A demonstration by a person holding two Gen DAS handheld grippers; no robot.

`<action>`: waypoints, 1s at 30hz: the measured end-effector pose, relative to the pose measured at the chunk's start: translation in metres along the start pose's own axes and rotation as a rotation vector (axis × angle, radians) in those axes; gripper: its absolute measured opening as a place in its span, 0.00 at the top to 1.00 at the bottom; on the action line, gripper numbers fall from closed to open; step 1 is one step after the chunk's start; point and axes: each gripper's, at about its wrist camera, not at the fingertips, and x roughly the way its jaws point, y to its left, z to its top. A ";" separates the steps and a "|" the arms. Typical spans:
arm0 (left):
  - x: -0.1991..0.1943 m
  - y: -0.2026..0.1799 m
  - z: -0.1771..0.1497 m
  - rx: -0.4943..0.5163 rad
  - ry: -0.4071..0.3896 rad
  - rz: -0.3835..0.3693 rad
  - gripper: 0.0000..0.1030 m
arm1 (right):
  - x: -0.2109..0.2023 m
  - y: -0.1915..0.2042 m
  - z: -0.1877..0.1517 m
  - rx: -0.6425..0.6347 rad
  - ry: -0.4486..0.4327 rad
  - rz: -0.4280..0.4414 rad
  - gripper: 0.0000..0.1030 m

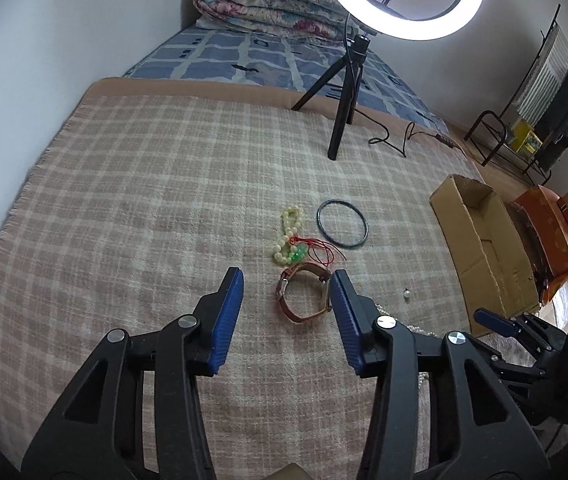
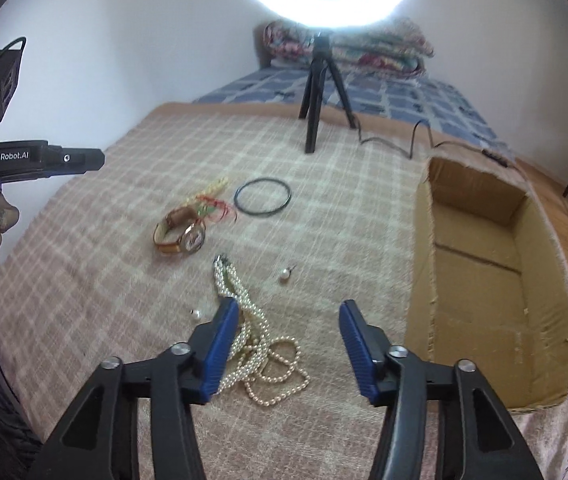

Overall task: Organize jewelry
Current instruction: 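Close right tool on the pearl necklace while left tool closes on the red watch strap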

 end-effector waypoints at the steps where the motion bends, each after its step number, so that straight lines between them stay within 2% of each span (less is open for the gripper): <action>1: 0.003 -0.001 -0.001 0.003 0.006 -0.002 0.55 | 0.005 0.000 -0.002 -0.008 0.015 0.004 0.56; 4: 0.011 -0.002 -0.003 0.003 0.027 -0.002 0.61 | 0.015 0.003 -0.004 -0.040 0.043 0.001 0.59; 14: 0.046 0.006 -0.009 -0.028 0.117 -0.009 0.64 | 0.048 0.004 -0.004 -0.075 0.111 0.008 0.69; 25: 0.072 0.011 -0.008 -0.054 0.172 -0.008 0.65 | 0.063 0.009 -0.006 -0.129 0.150 0.006 0.71; 30: 0.086 0.011 -0.011 -0.053 0.201 0.003 0.69 | 0.065 0.008 -0.004 -0.121 0.154 0.011 0.72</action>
